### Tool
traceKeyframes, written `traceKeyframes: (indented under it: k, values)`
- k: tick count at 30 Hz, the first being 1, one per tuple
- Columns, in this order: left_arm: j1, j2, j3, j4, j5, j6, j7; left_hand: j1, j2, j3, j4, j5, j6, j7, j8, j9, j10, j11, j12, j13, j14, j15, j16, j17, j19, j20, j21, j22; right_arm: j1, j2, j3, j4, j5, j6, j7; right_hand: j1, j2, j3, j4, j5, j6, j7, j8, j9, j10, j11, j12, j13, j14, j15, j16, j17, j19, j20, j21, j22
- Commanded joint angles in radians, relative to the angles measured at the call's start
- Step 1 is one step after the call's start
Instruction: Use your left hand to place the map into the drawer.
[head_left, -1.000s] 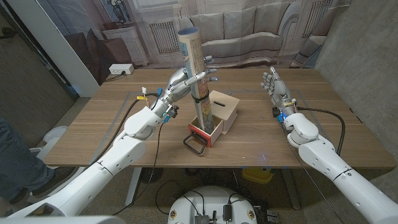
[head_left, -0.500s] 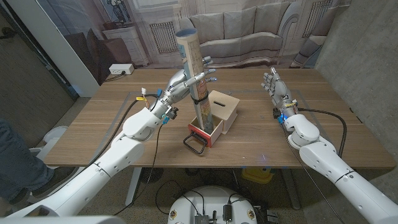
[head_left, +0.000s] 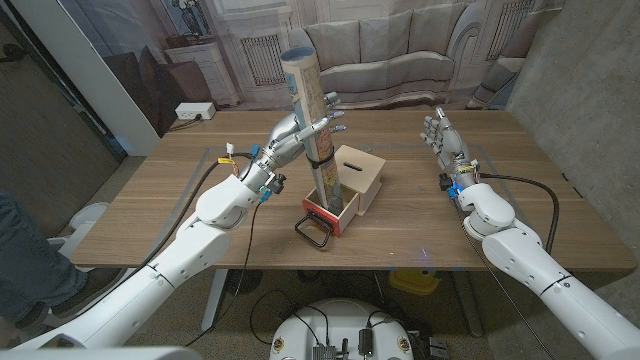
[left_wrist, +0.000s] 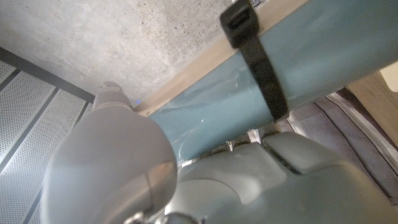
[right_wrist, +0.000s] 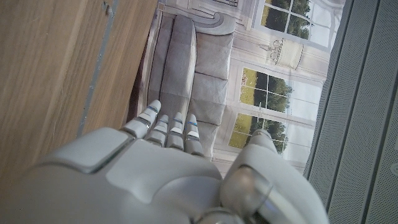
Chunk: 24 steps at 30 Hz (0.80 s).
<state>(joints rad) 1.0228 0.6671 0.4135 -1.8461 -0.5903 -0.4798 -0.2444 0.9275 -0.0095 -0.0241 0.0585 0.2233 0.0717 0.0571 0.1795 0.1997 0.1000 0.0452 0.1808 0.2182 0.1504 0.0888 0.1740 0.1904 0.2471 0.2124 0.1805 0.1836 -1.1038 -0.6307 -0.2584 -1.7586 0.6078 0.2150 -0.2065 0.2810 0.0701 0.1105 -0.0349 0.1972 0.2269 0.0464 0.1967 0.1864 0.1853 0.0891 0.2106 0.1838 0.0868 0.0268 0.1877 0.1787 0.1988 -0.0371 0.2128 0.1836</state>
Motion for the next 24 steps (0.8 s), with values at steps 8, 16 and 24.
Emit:
traceKeyframes:
  k: [8,16,24]
  values:
    - [0.080,0.048,-0.042,-0.069,0.049,-0.020,0.059,-0.010,-0.001,-0.009,0.004,0.007,-0.007,0.008,0.007,0.001,-0.018,0.013,0.007,0.001,-0.017,0.002,0.005,0.003,-0.019,0.003,0.001,0.003,0.000,0.000,0.004,0.005,0.006,0.001,0.009,0.002,0.005,0.002,-0.006,-0.002,0.000,0.000,-0.002,0.003,0.008,0.000,0.002,0.002,0.002,0.002,-0.003,0.003,0.012,-0.013,-0.006,0.002]
    - [0.106,0.060,-0.052,-0.083,0.063,-0.029,0.070,-0.018,-0.003,-0.014,0.008,0.008,-0.018,0.011,0.006,0.000,-0.031,0.017,0.007,0.000,-0.032,0.007,0.005,0.003,-0.033,0.004,0.002,0.003,-0.005,-0.001,0.005,0.007,0.005,0.008,0.012,0.002,0.005,0.002,-0.006,-0.002,0.001,0.000,-0.002,0.003,0.008,0.001,0.002,0.002,0.002,0.002,-0.003,0.003,0.012,-0.013,-0.006,0.002]
    - [0.150,0.081,-0.080,-0.109,0.101,-0.034,0.108,-0.024,-0.005,-0.019,0.011,0.009,-0.022,0.012,0.007,-0.001,-0.035,0.021,0.009,-0.001,-0.037,0.010,0.006,0.003,-0.043,0.004,0.002,0.003,-0.017,0.000,0.010,0.005,0.006,0.016,0.009,0.002,0.005,0.002,-0.007,-0.002,0.000,0.000,-0.002,0.003,0.007,0.000,0.002,0.002,0.002,0.003,-0.003,0.003,0.012,-0.013,-0.006,0.002]
